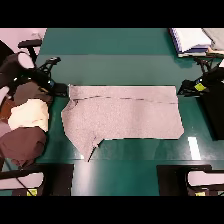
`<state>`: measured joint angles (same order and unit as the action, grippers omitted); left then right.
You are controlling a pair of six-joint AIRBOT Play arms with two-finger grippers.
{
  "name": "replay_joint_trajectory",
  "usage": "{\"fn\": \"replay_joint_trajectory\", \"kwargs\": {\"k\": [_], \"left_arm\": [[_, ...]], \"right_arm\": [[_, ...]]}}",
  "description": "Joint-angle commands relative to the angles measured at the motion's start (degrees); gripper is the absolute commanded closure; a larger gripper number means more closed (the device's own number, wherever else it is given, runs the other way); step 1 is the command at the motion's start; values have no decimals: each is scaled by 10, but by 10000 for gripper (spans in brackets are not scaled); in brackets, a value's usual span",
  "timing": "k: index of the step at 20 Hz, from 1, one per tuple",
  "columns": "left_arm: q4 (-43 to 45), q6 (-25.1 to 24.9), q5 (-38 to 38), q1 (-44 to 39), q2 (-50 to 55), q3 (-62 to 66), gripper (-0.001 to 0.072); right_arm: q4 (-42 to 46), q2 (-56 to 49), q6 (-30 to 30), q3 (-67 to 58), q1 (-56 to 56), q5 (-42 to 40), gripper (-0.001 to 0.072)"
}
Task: Fold the shirts.
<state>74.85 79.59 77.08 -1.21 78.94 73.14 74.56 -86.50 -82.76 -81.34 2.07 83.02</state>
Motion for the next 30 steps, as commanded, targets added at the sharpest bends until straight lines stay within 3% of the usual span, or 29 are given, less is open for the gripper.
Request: {"fn": "replay_joint_trajectory", "kwargs": {"k": [1,8,13,17,18,19,24,30], "left_arm": [[19,36,3,0,-117,-143,330],[-105,59,-47,0,-223,-417,330],[-169,56,-132,-3,-223,-470,330],[-186,57,-169,-52,-223,-474,335],[-199,56,-168,-52,-223,-474,470],[-199,54,-167,-52,-223,-471,693],[-143,57,-127,-52,-258,-412,688],[-134,58,-106,-52,-297,-373,687]], "right_arm": [[-14,74,0,67,0,4,261],[-59,169,0,154,-2,-43,261],[-75,171,1,154,-3,-45,261],[-76,171,1,154,-3,-45,262],[-75,171,1,154,-3,-43,262],[-75,171,1,154,0,-35,262],[-39,183,3,191,82,42,262],[-37,220,4,429,192,13,260]]}}
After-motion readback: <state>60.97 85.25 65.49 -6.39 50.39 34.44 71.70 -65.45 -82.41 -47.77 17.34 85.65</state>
